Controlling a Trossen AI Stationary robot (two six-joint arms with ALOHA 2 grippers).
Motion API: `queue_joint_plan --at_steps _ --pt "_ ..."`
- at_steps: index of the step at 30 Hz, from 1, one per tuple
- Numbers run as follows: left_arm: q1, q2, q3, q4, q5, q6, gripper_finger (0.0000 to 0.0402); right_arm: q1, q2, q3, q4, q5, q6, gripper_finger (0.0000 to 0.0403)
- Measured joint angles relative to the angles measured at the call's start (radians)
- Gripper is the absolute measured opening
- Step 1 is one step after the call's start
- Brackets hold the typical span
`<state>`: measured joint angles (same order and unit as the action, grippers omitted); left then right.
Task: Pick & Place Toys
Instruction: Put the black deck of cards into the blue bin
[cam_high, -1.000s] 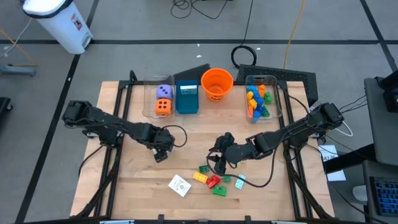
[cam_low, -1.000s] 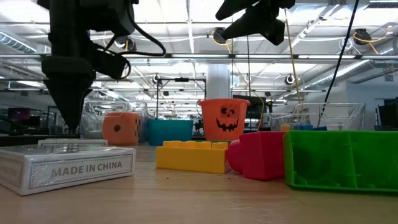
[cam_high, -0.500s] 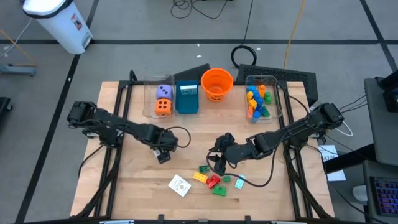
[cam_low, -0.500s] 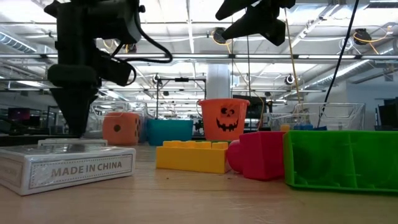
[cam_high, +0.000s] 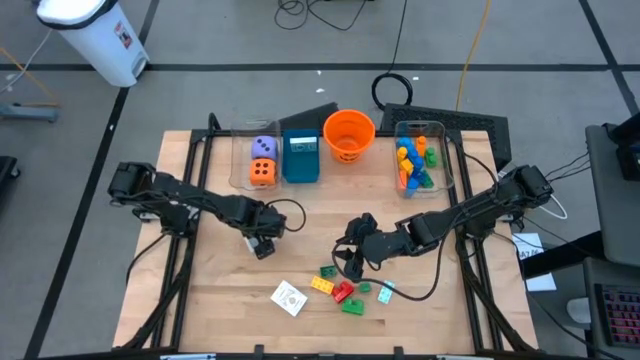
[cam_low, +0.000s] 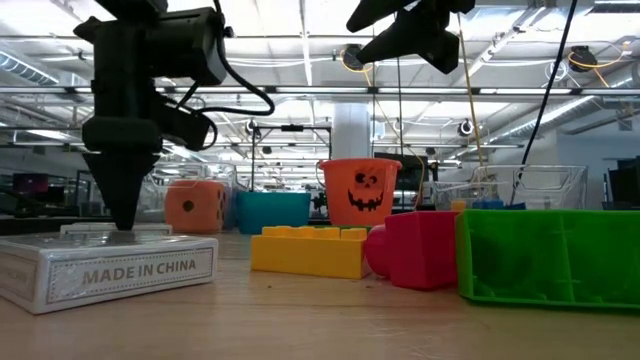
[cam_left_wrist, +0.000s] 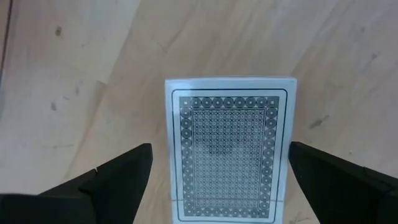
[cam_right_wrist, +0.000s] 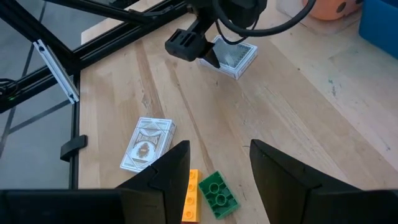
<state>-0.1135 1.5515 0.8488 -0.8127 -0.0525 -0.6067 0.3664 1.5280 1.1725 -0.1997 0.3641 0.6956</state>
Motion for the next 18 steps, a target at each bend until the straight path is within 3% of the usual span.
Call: queue_joint_plan --at_steps 18 --pt "0.0 0.001 -0.056 0.083 0.053 0.03 0.0384 0.0 0.0 0.0 -0.004 0.0 0.0 0.016"
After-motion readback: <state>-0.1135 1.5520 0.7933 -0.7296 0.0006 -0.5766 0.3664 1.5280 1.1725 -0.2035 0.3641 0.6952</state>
